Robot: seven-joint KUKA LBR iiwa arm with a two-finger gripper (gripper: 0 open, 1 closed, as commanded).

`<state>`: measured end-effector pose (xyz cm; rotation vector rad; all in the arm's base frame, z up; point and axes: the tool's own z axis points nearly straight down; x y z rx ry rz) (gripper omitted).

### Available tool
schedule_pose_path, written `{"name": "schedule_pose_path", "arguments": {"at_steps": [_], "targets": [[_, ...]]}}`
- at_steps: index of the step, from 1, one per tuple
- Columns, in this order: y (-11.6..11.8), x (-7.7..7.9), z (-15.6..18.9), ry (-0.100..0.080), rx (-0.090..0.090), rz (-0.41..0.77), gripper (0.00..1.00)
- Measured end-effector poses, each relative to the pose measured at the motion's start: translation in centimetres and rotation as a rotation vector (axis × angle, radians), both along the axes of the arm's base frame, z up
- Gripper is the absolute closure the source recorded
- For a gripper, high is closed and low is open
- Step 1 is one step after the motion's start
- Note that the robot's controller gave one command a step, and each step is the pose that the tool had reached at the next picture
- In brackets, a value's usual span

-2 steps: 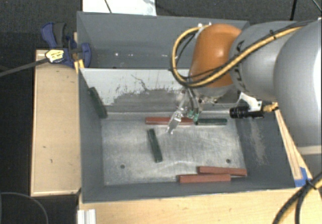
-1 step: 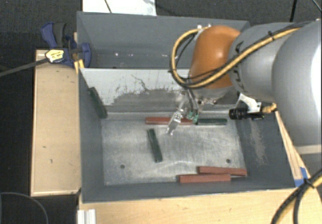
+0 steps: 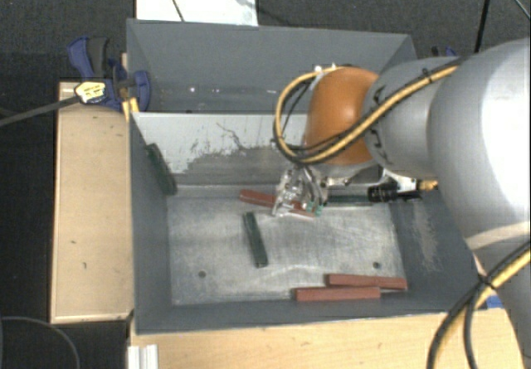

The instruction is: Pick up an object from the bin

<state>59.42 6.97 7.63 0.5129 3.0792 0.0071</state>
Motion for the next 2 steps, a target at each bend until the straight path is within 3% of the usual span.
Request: {"name": "schedule_pose_path", "arguments": {"at_steps": [1,2], "targets": [[0.0,0.0,0.0,0.000,0.000,0.000,1.00],[2.0,-0.4,12.9,0.018,-0.001,0.018,1.00]]}}
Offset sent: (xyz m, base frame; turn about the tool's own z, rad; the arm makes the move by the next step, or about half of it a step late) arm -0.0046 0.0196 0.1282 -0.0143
